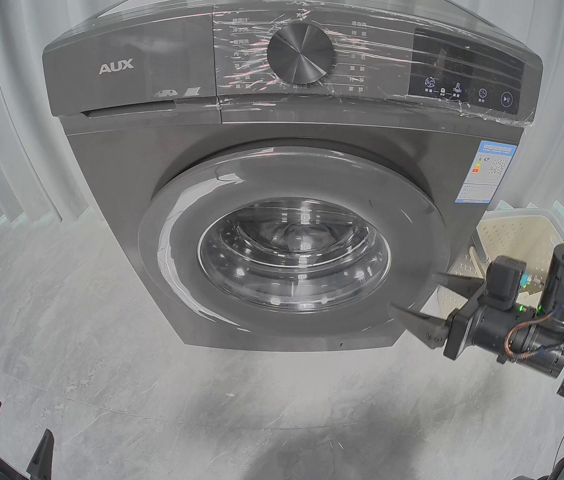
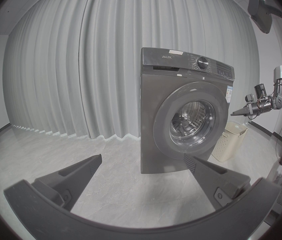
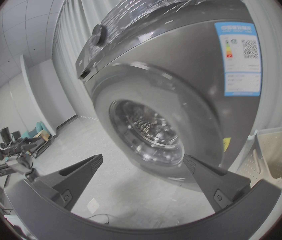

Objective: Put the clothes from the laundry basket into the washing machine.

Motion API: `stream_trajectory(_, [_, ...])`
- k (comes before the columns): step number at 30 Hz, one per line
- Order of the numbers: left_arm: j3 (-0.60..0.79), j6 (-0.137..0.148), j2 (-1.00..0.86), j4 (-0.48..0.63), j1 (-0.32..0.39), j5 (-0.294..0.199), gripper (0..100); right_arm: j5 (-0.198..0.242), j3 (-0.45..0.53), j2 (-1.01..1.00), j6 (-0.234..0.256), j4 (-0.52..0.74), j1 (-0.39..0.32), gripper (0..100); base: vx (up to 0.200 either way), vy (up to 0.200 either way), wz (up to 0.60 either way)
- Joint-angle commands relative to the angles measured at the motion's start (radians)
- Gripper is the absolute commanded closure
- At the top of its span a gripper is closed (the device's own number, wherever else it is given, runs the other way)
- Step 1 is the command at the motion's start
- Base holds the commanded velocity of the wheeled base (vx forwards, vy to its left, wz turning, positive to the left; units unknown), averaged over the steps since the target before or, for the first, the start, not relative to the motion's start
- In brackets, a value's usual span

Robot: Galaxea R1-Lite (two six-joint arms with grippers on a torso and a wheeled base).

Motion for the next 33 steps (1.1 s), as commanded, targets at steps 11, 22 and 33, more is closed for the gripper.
stream_trajectory(11, [0.015,0.000,-0.016,0.001,0.000,0.000,0,-0.002,0.083,0.009,0.003,-0.110,0.109,0,0.200,0.000,0.00])
stream_trajectory(22, [0.015,-0.002,-0.016,-0.001,0.000,0.002,0,-0.107,0.011,0.118,-0.005,-0.414,0.077,0,0.018,0.000,0.00])
stream_trajectory(33, [0.015,-0.002,-0.016,-0.001,0.000,0.000,0,-0.100,0.138,0.091,-0.019,-0.429,0.109,0,0.000,0.000,0.00])
